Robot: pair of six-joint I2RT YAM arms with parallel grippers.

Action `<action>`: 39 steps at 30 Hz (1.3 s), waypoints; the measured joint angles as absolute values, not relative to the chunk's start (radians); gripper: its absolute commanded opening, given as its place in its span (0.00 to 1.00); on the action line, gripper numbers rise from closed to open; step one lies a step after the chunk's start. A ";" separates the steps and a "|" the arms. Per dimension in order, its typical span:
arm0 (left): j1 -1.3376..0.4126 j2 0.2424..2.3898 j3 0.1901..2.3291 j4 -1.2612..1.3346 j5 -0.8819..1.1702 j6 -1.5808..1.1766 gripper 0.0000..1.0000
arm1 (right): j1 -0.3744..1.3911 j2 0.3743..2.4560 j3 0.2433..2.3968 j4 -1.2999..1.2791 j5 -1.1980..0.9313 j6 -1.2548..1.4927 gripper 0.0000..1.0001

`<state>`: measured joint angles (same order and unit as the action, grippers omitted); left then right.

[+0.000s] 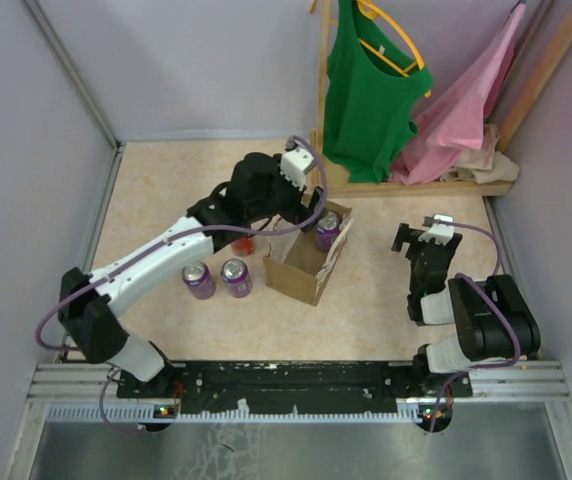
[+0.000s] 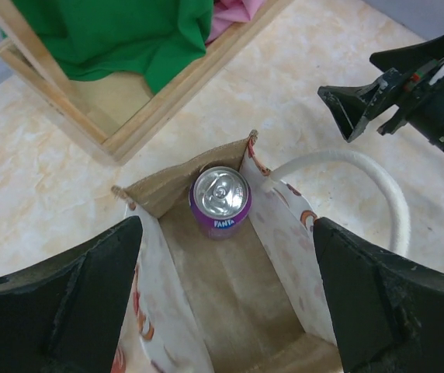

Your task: Take the beverage out of the canvas bag

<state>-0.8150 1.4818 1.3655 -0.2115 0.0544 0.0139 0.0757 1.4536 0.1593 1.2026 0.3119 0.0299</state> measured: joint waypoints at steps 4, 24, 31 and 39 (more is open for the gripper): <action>-0.813 1.630 1.445 -0.209 0.095 0.049 0.96 | 0.076 1.454 0.159 1.203 0.312 0.030 0.99; -0.794 1.944 1.576 -0.270 0.112 0.043 0.97 | 0.076 1.454 0.159 1.203 0.312 0.030 0.99; -0.794 1.983 1.577 -0.273 0.097 0.029 0.86 | 0.076 1.454 0.159 1.203 0.312 0.030 0.99; -0.794 2.035 1.600 -0.263 0.107 0.004 0.37 | 0.076 1.454 0.159 1.203 0.312 0.030 0.99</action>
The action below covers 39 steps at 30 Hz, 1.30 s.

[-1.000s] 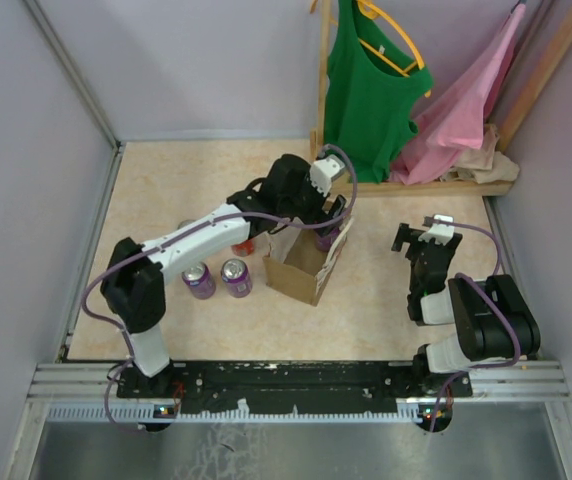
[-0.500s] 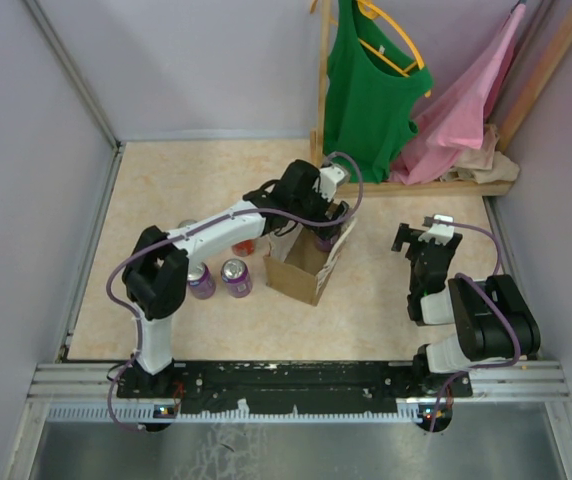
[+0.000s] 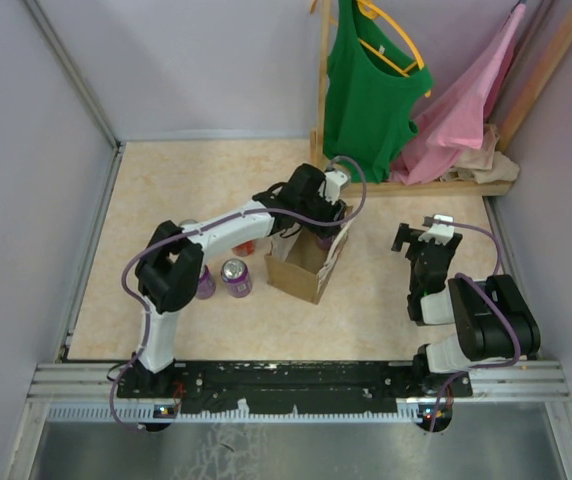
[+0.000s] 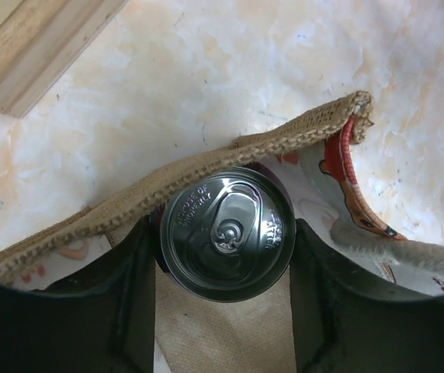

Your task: Take the beverage out of the canvas bag

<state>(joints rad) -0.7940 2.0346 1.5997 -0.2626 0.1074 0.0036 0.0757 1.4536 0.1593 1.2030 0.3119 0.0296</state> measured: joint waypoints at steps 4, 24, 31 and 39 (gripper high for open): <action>-0.794 2.065 1.633 -0.247 0.117 -0.011 0.20 | 0.076 1.454 0.159 1.203 0.312 0.030 0.99; -0.768 2.189 1.805 -0.195 0.156 -0.080 0.00 | 0.076 1.454 0.159 1.203 0.312 0.030 0.99; -0.769 2.059 1.796 -0.233 0.177 -0.075 0.00 | 0.076 1.454 0.159 1.203 0.312 0.030 0.99; -0.784 1.779 1.762 -0.217 0.213 -0.066 0.00 | 0.076 1.454 0.159 1.203 0.312 0.030 0.99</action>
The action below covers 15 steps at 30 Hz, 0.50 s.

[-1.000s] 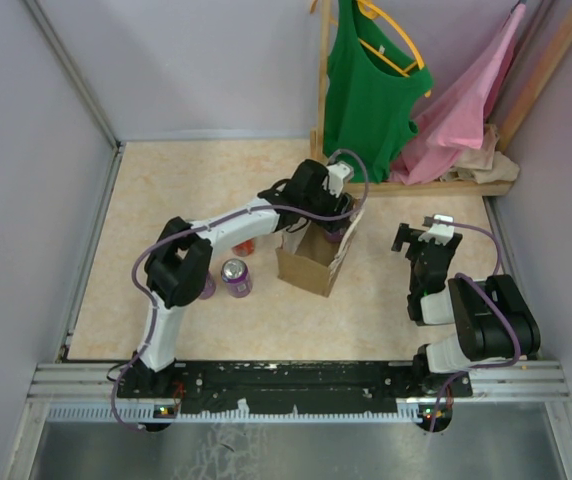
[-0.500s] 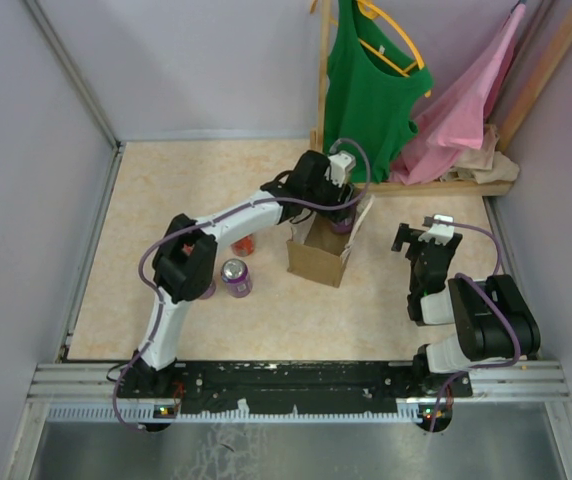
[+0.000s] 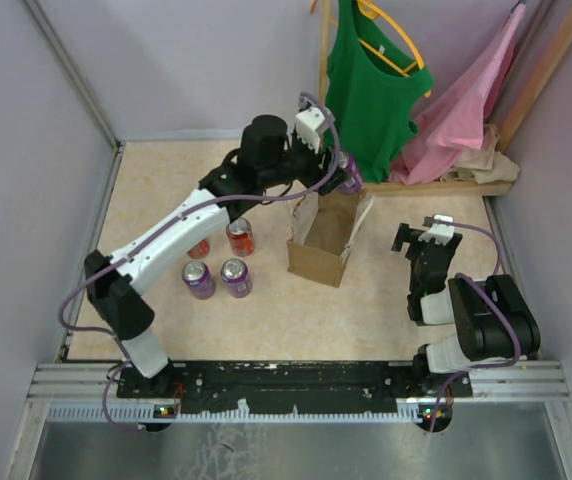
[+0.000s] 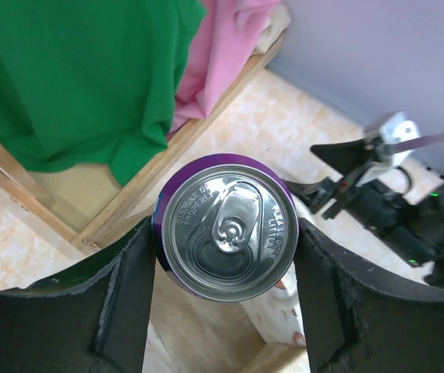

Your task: Take the beverage out of the canvas bag

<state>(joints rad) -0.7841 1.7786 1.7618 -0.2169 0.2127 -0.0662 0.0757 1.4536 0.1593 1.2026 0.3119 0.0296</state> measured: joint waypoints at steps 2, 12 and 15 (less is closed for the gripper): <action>-0.791 1.718 1.747 -0.219 0.219 -0.060 0.00 | 0.076 1.454 0.159 1.203 0.312 0.030 0.99; -0.818 1.355 1.493 -0.353 0.113 -0.010 0.00 | 0.076 1.454 0.159 1.203 0.312 0.030 0.99; -0.818 1.237 1.420 -0.419 0.035 -0.011 0.00 | 0.076 1.454 0.159 1.203 0.312 0.030 0.99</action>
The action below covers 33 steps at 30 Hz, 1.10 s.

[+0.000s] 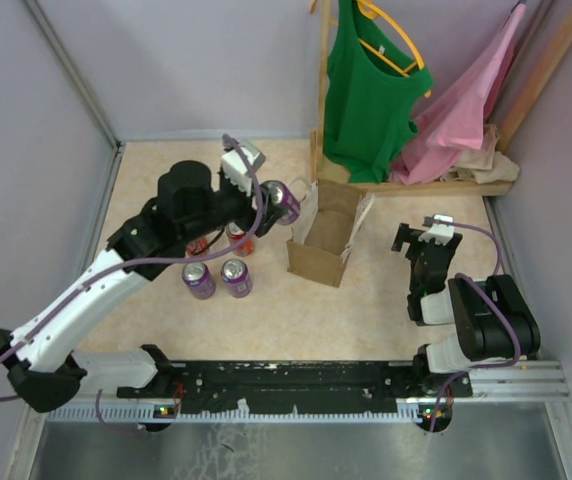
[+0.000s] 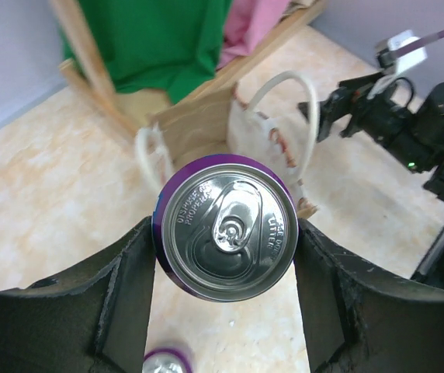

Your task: Take the beverage out of the canvas bag

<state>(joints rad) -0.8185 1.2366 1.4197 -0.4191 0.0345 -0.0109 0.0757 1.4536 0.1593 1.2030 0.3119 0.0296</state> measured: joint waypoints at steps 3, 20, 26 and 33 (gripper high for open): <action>-0.818 1.143 1.367 -0.466 -0.050 -0.021 0.00 | 0.076 1.454 0.159 1.203 0.312 0.030 0.99; -0.818 1.255 1.144 -0.504 -0.305 -0.065 0.00 | 0.076 1.454 0.159 1.203 0.312 0.030 0.99; -0.799 1.310 1.072 -0.432 -0.279 -0.086 0.00 | 0.076 1.454 0.159 1.203 0.312 0.030 0.99; -0.783 1.392 1.028 -0.355 -0.215 -0.112 0.00 | 0.076 1.454 0.159 1.203 0.312 0.030 0.99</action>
<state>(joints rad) -0.7826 1.3918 1.0275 -0.3546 -0.2150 -0.1123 0.0757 1.4536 0.1593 1.2026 0.3122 0.0296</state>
